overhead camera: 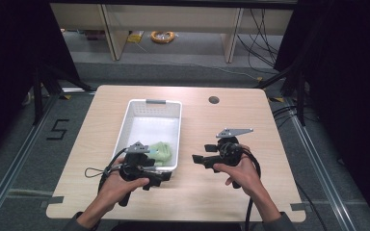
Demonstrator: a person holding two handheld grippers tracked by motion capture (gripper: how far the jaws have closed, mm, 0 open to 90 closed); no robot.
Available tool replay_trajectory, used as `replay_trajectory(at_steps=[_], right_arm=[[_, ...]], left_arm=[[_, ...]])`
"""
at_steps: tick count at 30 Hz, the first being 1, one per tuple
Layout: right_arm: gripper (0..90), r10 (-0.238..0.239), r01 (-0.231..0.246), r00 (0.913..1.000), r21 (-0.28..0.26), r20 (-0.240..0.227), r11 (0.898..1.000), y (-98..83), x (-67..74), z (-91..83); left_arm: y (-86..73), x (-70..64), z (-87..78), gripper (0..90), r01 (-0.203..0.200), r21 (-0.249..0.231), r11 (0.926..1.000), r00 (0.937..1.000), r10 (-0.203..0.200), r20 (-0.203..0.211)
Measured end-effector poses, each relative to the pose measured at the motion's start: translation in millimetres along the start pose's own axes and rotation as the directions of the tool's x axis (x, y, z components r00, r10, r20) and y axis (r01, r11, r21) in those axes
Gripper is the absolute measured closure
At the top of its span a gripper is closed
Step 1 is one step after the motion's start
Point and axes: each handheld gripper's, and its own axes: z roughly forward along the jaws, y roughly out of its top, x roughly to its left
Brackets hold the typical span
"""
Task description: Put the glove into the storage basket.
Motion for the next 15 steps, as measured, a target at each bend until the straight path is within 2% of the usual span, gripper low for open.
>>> replay_trajectory(at_steps=[2, 4, 6, 8, 9, 12, 14, 15], right_arm=[[28.1, 0.021, -0.021, 0.9998, 0.019, 0.000, 1.000, -2.4, 2.6, -1.5], [27.8, 0.006, -0.006, 0.9999, 0.004, -0.012, 1.000, -5.0, 0.3, -1.4], [27.3, 0.026, -0.026, 0.9997, 0.010, -0.003, 1.000, -7.6, 1.2, -4.3], [26.6, -0.002, 0.002, 1.0000, -0.003, -0.002, 1.000, -10.5, -3.2, -5.9], [26.5, 0.021, -0.021, 0.9998, 0.000, -0.004, 1.000, -12.6, -2.3, -6.9], [26.4, 0.015, -0.015, 0.9999, 0.002, 0.007, 1.000, -19.2, -7.4, -8.4], [26.3, 0.005, -0.005, 1.0000, 0.003, 0.004, 1.000, -23.8, -12.5, -8.6], [26.3, 0.043, -0.043, 0.9991, 0.005, 0.000, 0.999, -26.5, -11.7, -9.7]], left_arm=[[-0.9, -1.3, 1.2, 16.2, 0.004, -0.009, 1.0000, 1.0000, -0.004, 0.002], [-1.4, -1.6, 1.9, 16.2, 0.004, -0.007, 1.0000, 1.0000, -0.004, 0.003], [-3.2, -2.2, 3.1, 16.2, 0.005, -0.005, 1.0000, 1.0000, -0.005, 0.006], [-4.5, -2.7, 3.4, 16.2, -0.002, 0.001, 1.0000, 1.0000, 0.002, 0.000], [-5.1, -2.5, 3.8, 16.2, -0.004, 0.005, 1.0000, 1.0000, 0.004, 0.005], [-8.3, -2.9, 4.8, 16.2, -0.019, 0.015, 0.9997, 0.9998, 0.019, -0.001], [-12.0, -4.8, 6.8, 16.2, -0.010, 0.005, 0.9999, 0.9999, 0.010, 0.009], [-14.0, -6.2, 7.5, 16.2, -0.011, 0.005, 0.9999, 0.9999, 0.011, 0.001]])
